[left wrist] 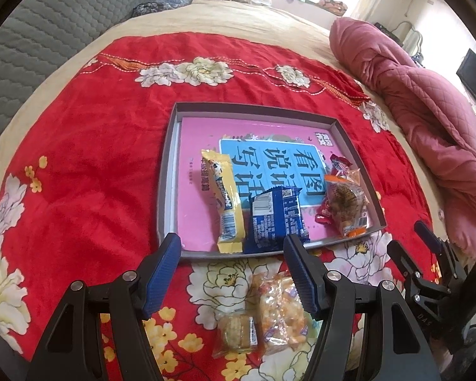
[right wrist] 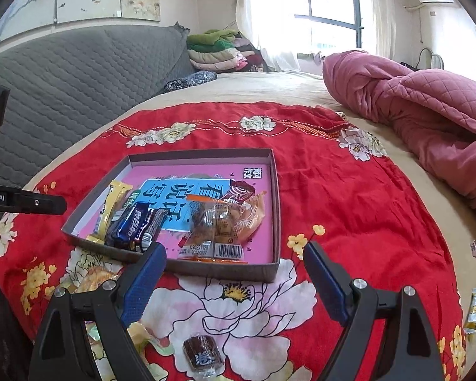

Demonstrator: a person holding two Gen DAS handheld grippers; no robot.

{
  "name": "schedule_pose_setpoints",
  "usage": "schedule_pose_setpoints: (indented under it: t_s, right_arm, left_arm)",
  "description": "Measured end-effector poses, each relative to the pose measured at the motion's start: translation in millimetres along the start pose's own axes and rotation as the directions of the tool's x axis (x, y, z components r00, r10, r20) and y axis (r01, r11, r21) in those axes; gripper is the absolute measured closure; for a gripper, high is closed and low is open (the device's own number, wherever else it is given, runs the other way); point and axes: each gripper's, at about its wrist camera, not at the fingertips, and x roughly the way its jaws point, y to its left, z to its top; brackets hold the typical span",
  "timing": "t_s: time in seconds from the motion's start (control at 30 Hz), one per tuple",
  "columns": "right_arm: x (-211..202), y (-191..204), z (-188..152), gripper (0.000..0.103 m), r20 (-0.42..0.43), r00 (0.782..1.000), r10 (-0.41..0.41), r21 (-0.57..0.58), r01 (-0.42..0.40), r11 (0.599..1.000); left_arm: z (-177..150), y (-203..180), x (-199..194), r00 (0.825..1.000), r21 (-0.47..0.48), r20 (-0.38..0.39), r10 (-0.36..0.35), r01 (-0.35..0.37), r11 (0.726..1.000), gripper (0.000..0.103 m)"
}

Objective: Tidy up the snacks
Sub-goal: 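Move both open grippers back toward the snacks lying beside the tray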

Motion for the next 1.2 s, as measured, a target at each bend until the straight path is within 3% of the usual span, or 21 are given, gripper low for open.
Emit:
schedule_pose_setpoints:
  t_s: [1.2]
  right_arm:
    - [-8,-4,-22,0.015,-0.103,0.994,0.025,0.024,-0.023,0.999]
  left_arm:
    - [-35,20,9,0.995,-0.016,-0.102,-0.011,0.009,1.000,0.034]
